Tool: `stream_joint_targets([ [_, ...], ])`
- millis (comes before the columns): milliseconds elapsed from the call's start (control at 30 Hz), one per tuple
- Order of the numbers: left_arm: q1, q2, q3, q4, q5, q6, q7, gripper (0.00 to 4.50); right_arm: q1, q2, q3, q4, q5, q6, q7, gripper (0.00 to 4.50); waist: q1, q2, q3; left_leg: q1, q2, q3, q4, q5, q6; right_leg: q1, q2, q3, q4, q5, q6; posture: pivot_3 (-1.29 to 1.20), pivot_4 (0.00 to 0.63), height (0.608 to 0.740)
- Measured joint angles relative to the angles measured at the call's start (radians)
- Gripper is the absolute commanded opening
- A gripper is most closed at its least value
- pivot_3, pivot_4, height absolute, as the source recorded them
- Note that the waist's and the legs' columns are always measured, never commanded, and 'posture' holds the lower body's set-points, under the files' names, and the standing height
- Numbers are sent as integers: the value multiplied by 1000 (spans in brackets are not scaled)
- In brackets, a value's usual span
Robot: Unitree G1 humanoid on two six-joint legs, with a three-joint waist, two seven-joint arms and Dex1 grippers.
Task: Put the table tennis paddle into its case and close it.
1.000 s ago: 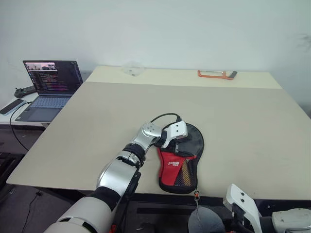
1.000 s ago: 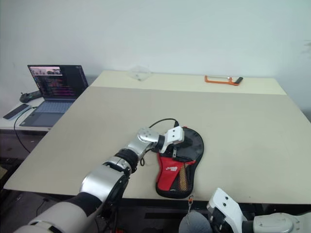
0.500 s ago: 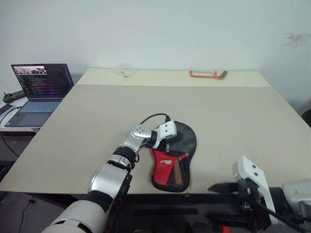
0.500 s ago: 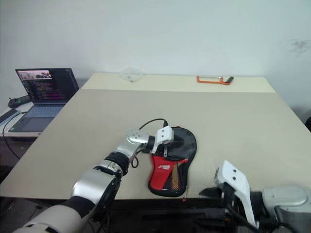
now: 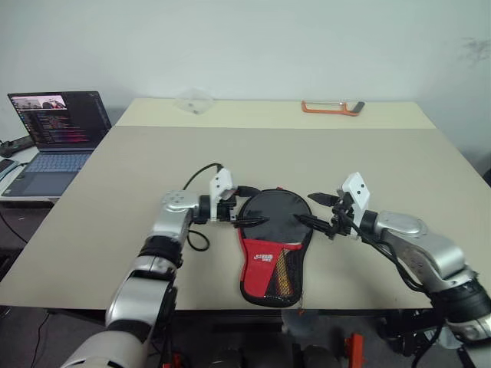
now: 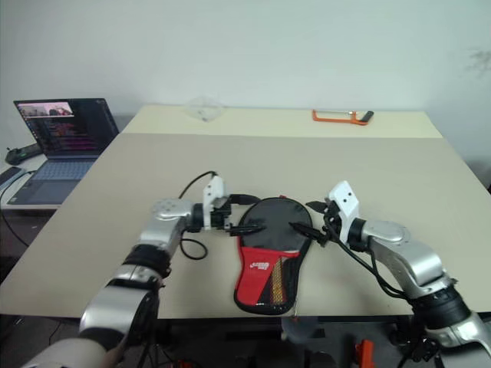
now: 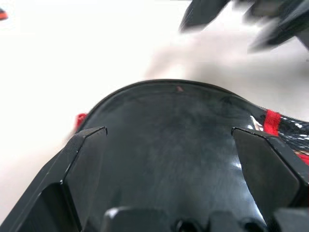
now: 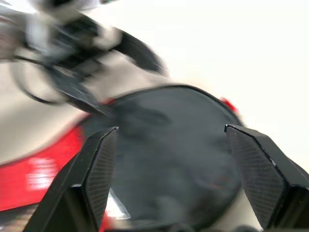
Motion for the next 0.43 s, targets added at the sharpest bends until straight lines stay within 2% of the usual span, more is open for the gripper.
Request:
stream_joint_targets([
  [133, 211, 60, 44, -340, -72, 189, 102, 4500, -31, 15, -45, 214, -90, -145, 110, 3816, -2, 2, 1, -1, 0, 0, -1, 0, -1, -1, -1, -1, -1, 0, 0, 0, 150, 740],
  [200, 287, 87, 65, -445, -99, 244, 144, 4500, -43, 14, -81, 277, -103, -174, 142, 3816, 0, 5, 3, 0, 0, 0, 0, 1, -2, 0, -1, 0, 1, 0, -1, 0, 150, 740],
  [333, 359, 105, 82, -563, -126, 307, 212, 4500, -72, -13, -130, 388, -152, -235, 211, 3816, 8, 8, 5, 6, 0, -1, 0, 2, -3, 6, 0, -1, 2, 2, -2, 0, 150, 740],
  [433, 384, 112, 82, -572, -131, 305, 248, 4500, -79, -20, -150, 407, -192, -265, 236, 3816, 5, 9, 5, 10, 1, 0, -1, 1, -3, 8, 1, 0, 4, 2, -2, 0, 150, 740],
])
